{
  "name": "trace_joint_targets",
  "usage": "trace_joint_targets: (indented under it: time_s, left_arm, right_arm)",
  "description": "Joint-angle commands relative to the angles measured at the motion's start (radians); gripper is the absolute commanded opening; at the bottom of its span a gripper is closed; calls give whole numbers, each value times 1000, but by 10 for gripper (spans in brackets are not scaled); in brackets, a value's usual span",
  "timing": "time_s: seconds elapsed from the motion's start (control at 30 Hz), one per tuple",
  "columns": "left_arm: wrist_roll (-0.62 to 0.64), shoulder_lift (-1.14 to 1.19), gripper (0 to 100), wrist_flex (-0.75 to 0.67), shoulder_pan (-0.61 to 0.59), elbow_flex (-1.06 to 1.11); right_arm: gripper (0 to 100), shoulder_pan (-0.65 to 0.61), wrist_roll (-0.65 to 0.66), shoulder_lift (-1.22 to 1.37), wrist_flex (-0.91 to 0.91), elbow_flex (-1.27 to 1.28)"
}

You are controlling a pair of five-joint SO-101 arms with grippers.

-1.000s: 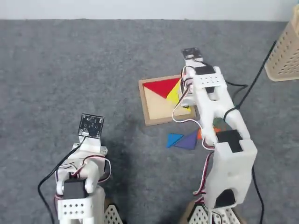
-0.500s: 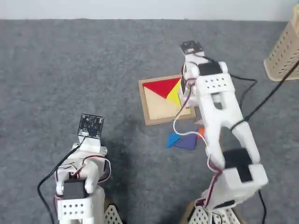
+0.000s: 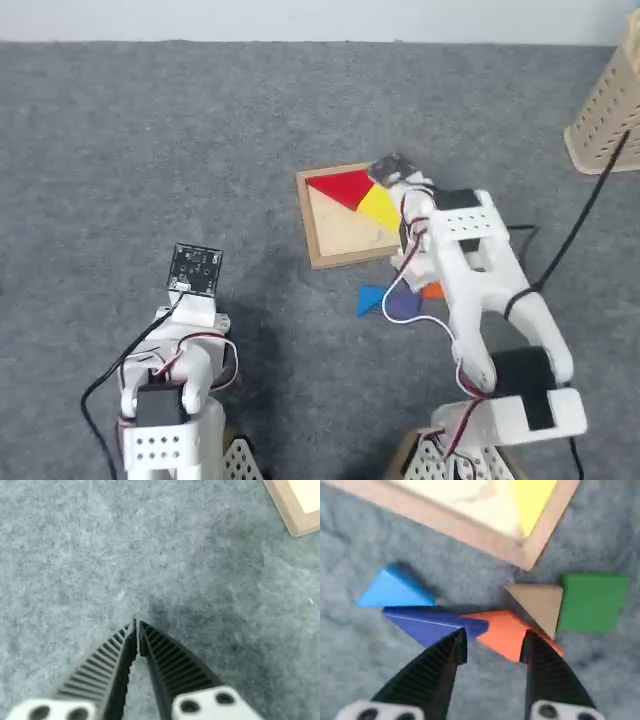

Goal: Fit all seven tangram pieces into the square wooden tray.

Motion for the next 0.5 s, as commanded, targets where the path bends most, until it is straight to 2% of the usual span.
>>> trace_joint_targets:
  time_s: [0.0, 0.17, 0.47]
  left_arm:
    - [-9, 0, 12, 5, -2, -8]
    - [-9, 0, 12, 5, -3, -8]
    - [-9, 0, 12, 5, -3, -8]
  right_arm:
    - [191, 13, 126, -61, -93, 55]
    - [191, 27, 219, -58, -157, 120]
    - [191, 170, 261, -50, -153, 121]
